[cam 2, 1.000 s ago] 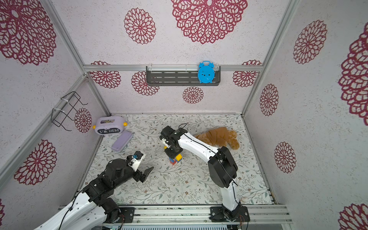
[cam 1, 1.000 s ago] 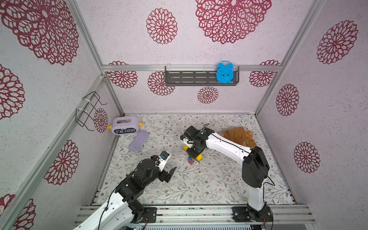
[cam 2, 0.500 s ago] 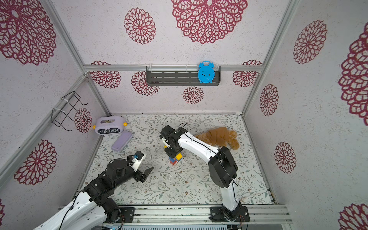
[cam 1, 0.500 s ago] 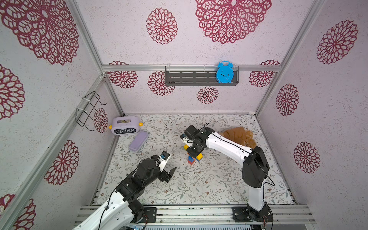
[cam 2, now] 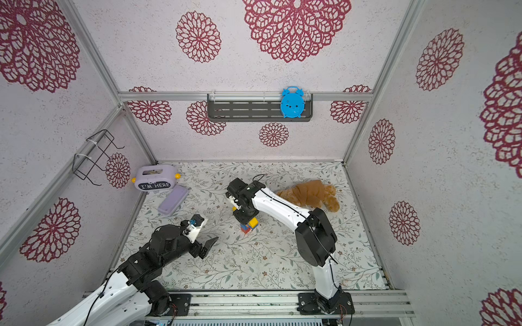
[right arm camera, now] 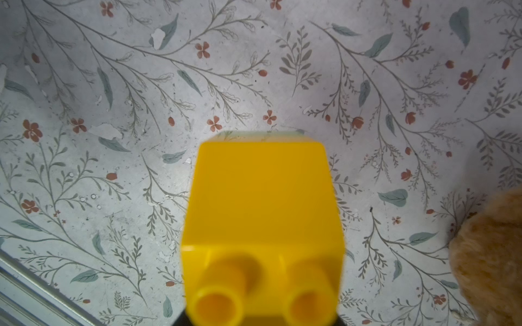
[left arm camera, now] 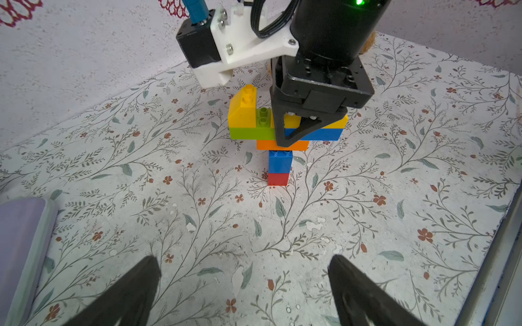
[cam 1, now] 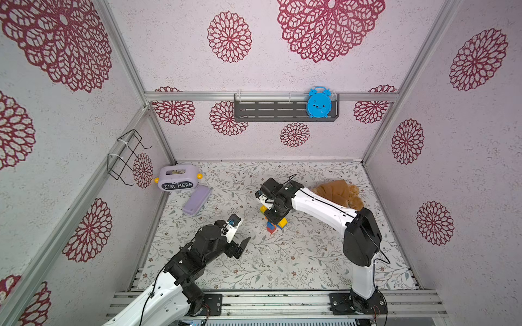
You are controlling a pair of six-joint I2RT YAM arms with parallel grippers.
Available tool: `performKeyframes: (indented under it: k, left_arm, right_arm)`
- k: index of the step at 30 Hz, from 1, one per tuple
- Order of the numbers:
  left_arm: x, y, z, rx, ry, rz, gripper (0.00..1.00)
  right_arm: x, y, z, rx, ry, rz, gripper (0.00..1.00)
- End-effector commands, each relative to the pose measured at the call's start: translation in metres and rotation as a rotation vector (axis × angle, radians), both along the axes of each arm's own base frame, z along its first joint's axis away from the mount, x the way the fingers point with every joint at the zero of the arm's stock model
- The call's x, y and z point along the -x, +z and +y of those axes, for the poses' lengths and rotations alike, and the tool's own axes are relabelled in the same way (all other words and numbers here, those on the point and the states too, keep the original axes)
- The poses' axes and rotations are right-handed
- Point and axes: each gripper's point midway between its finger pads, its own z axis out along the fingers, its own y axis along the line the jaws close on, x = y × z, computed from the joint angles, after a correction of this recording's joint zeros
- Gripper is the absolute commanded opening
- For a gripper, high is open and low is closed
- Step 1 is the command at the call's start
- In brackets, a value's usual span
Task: Assemble a fork with lego
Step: Assemble the lego brick with the lego brick.
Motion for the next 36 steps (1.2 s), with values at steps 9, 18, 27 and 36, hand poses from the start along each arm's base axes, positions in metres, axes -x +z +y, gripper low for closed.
performKeyframes:
  k: [9, 18, 27, 36]
  left_arm:
    - [-0.001, 0.000, -0.004, -0.002, -0.018, -0.006, 0.97]
    - [-0.001, -0.001, -0.004, -0.004, -0.020, -0.005, 0.97]
    - [-0.001, -0.002, -0.005, -0.005, -0.024, -0.003, 0.97]
    - [-0.001, -0.002, -0.005, -0.007, -0.028, -0.001, 0.97]
  right_arm:
    - [0.012, 0.006, -0.001, -0.016, 0.024, 0.024, 0.28]
    - [0.009, -0.004, -0.003, 0.021, 0.029, 0.028, 0.28]
    - [0.008, -0.011, 0.000, 0.030, 0.043, 0.043, 0.28]
    - [0.005, -0.015, 0.002, 0.046, 0.058, 0.043, 0.28]
